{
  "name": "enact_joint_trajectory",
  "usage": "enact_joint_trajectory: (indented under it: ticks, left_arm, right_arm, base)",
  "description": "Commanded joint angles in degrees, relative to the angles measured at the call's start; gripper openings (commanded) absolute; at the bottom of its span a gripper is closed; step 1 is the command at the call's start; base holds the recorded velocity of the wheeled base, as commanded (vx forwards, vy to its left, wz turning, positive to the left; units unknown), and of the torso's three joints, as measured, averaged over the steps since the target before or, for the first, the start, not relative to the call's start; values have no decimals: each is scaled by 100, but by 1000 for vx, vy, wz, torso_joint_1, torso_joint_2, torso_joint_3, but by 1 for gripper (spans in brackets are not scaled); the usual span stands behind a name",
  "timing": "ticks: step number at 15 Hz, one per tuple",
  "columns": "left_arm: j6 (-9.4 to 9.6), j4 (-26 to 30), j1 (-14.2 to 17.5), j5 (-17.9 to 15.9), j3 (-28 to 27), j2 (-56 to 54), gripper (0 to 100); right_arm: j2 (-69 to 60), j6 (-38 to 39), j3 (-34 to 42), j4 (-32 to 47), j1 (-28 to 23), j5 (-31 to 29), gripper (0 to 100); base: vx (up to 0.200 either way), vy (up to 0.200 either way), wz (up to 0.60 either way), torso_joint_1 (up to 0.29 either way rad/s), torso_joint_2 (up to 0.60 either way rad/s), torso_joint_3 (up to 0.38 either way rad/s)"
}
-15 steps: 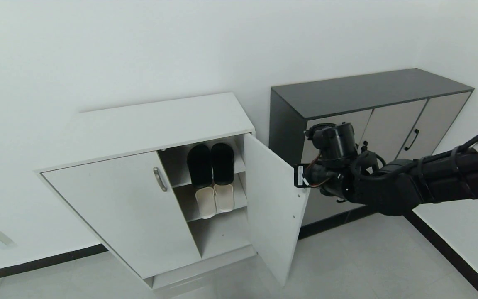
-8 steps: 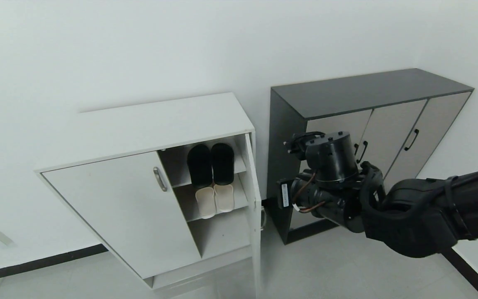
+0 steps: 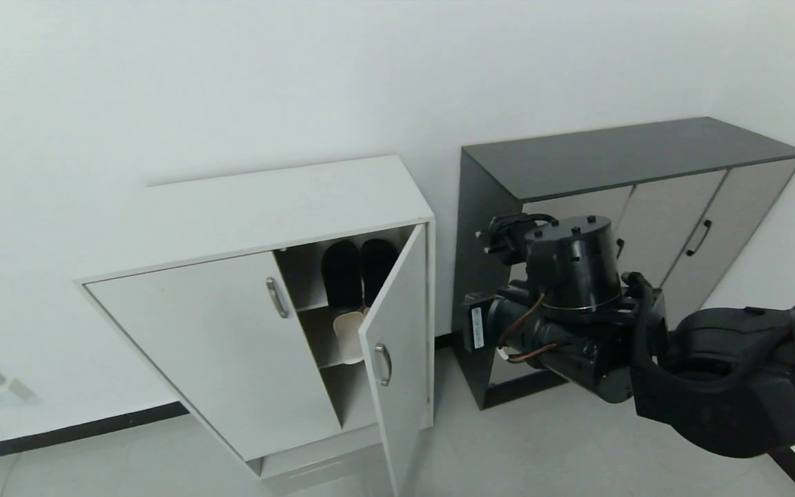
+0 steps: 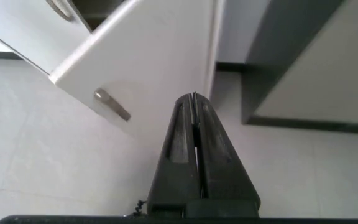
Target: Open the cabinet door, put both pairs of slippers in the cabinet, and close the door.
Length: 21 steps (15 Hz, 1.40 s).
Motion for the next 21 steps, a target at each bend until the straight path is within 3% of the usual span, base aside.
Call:
enact_joint_trajectory:
  ticks: [1, 4, 9, 12, 15, 18, 21]
  left_arm:
    - [-2, 0, -2, 4, 1, 8, 0]
    - [-2, 0, -2, -5, 1, 8, 0]
    - [-2, 0, -2, 4, 1, 8, 0]
    - [-2, 0, -2, 4, 1, 8, 0]
    - [16, 0, -2, 4, 1, 8, 0]
    - [16, 0, -2, -5, 1, 8, 0]
    - [16, 0, -2, -5, 1, 8, 0]
  right_arm:
    - [-7, 1, 49, 10, 9, 3, 0]
    - [-7, 1, 66, -8, 9, 12, 0]
    - [-33, 1, 242, -201, 9, 241, 0]
    - [-103, -297, 840, -1010, -17, 495, 0]
    - [-490, -447, 1455, -1212, -193, 1190, 0]
    - [-701, -438, 1886, -1230, -281, 1199, 0]
    - [-824, -438, 2158, -1238, -281, 1190, 0]
  base:
    - [0, 0, 600, 7, 7, 2]
    - [0, 0, 600, 4, 5, 1]
    - [0, 0, 0, 0, 0, 0]
    - [0, 0, 0, 0, 0, 0]
    - [0, 0, 0, 0, 0, 0]
    - [0, 0, 0, 0, 0, 0]
    - [200, 0, 0, -6, -2, 2]
